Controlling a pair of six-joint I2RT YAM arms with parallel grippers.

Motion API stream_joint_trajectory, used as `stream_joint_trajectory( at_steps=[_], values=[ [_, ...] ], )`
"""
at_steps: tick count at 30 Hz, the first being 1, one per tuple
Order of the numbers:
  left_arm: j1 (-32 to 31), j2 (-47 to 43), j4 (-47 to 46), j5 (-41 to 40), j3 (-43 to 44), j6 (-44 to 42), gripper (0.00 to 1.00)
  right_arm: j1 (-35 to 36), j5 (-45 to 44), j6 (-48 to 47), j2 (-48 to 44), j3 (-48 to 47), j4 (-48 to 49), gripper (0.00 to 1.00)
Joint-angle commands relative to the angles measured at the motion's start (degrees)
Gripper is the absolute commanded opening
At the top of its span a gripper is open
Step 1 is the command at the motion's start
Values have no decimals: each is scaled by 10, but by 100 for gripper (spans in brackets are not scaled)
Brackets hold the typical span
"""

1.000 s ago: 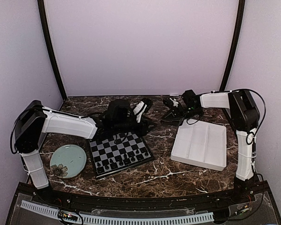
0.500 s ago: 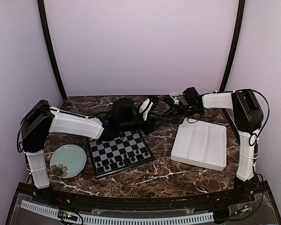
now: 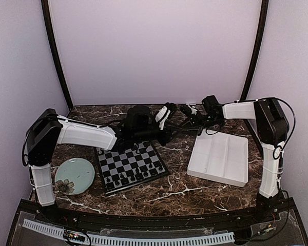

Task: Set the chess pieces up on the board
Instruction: Pass from the right arm to the left

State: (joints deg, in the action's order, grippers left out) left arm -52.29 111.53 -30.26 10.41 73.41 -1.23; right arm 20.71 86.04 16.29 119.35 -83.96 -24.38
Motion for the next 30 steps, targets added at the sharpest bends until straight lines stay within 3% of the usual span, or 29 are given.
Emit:
stream_joint_trajectory(
  at_steps=[1,18,30],
  values=[
    [-2,10,6,-10,29,-3,30,18,21,8,-31,9,18,26],
    [-2,8,32,-26,28,-5,38,18,22,9,-27,7,21,26],
    [-3,5,42,-33,24,-3,21,18,23,10,-31,9,22,26]
  ],
)
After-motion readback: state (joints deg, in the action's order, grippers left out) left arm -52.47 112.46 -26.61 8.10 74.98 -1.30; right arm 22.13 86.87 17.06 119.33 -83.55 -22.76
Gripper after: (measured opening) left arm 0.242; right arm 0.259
